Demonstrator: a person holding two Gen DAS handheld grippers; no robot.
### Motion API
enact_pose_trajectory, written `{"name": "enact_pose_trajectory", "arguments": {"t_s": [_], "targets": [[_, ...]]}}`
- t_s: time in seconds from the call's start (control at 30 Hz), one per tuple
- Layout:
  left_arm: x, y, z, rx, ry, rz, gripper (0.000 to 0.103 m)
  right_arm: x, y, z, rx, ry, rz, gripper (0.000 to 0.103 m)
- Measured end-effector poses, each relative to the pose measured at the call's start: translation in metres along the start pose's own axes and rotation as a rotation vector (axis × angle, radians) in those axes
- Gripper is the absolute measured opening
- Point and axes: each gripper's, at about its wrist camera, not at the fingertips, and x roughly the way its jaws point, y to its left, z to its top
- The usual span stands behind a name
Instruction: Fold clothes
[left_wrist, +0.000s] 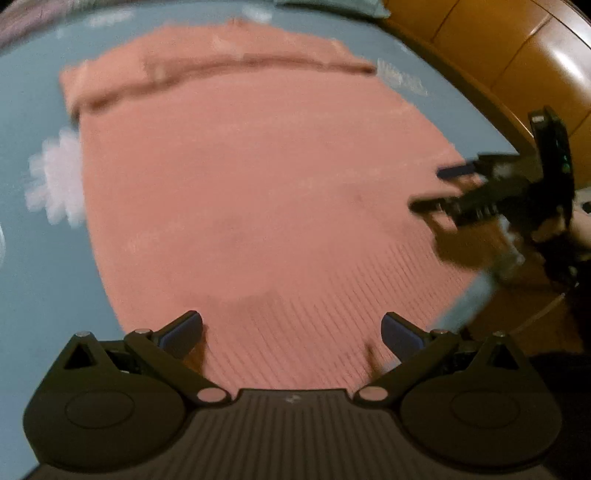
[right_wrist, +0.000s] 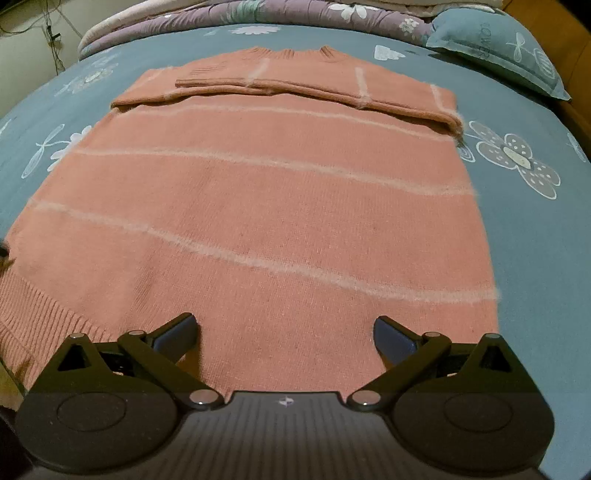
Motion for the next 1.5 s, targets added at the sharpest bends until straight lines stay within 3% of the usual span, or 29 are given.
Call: {"name": "enact_pose_trajectory", "arguments": {"t_s": [0.13,0.23,0.33,0.4,0.53,0.6,0.7,0.93,1.03,1.37,1.5], "targets": [[-0.011,0.0,-0.022,-0.048,0.032,-0.01,0.102,-0.003,0.0,-0.004,-0.006,-0.01,0.003,0.103],[-0.022,-0.003,-0.021,-0.048,-0.02,-0.007,0.102,-0.002,0.0,-0.003,-0.005,-0.011,0.001,0.103],[-0.025,-0.011,-0.015,-0.038,-0.071,-0.074,0.102,-0.001,0.003,-0.003,0.01,-0.02,-0.014,0.103],[-0.017,-0.015,-0.018,-0.051,-0.044,-0.135,0.102,-0.001,0.005,-0.005,0.016,-0.027,-0.025,0.103],[-0.003,-0.013,-0.035,-0.077,0.047,-0.169,0.102,-0.003,0.008,-0.008,0.026,-0.038,-0.034,0.103],[-0.011,-0.01,-0.041,-0.082,0.038,-0.154,0.102,-0.005,0.009,-0.009,0.028,-0.04,-0.039,0.103],[-0.028,-0.009,-0.037,-0.031,0.001,-0.053,0.102,-0.006,0.009,-0.01,0.033,-0.044,-0.043,0.103],[-0.022,-0.031,-0.017,0.224,-0.047,0.12,0.102,-0.008,0.012,-0.016,0.047,-0.067,-0.064,0.103],[-0.012,-0.043,-0.019,0.295,-0.07,0.112,0.102,-0.013,0.015,-0.022,0.058,-0.08,-0.082,0.103],[0.014,-0.054,-0.047,0.392,-0.136,0.106,0.102,-0.04,0.037,-0.058,0.069,-0.141,-0.159,0.103],[0.011,-0.061,-0.06,0.425,-0.18,0.093,0.102,-0.054,0.048,-0.077,0.088,-0.167,-0.146,0.103]]}}
